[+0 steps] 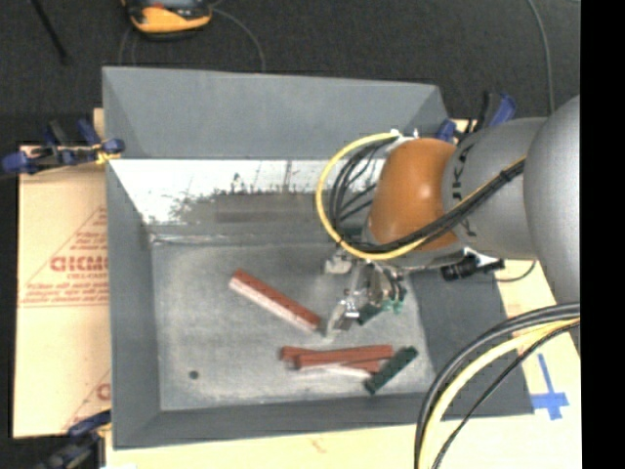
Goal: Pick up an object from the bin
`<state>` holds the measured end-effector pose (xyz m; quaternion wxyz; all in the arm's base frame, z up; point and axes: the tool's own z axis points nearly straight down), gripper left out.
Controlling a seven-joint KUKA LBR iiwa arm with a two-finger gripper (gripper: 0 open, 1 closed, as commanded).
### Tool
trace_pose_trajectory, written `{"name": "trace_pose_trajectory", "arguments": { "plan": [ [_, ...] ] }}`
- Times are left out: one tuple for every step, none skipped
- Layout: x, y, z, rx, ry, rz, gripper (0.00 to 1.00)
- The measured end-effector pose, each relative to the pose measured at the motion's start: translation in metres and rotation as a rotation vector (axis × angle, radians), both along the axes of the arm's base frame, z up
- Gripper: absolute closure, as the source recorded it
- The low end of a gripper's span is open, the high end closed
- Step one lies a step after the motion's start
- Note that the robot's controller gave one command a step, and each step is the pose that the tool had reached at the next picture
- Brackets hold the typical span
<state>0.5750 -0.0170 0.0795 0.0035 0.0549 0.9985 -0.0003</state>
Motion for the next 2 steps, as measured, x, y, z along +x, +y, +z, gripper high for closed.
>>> {"name": "trace_pose_trajectory", "arguments": {
  "plan": [
    [0.007, 0.056, 0.0003, 0.0, 0.01, -0.077, 1.0],
    [0.0069, 0.0565, 0.0005, 0.0, 0.01, -0.076, 1.0]
  ]
}}
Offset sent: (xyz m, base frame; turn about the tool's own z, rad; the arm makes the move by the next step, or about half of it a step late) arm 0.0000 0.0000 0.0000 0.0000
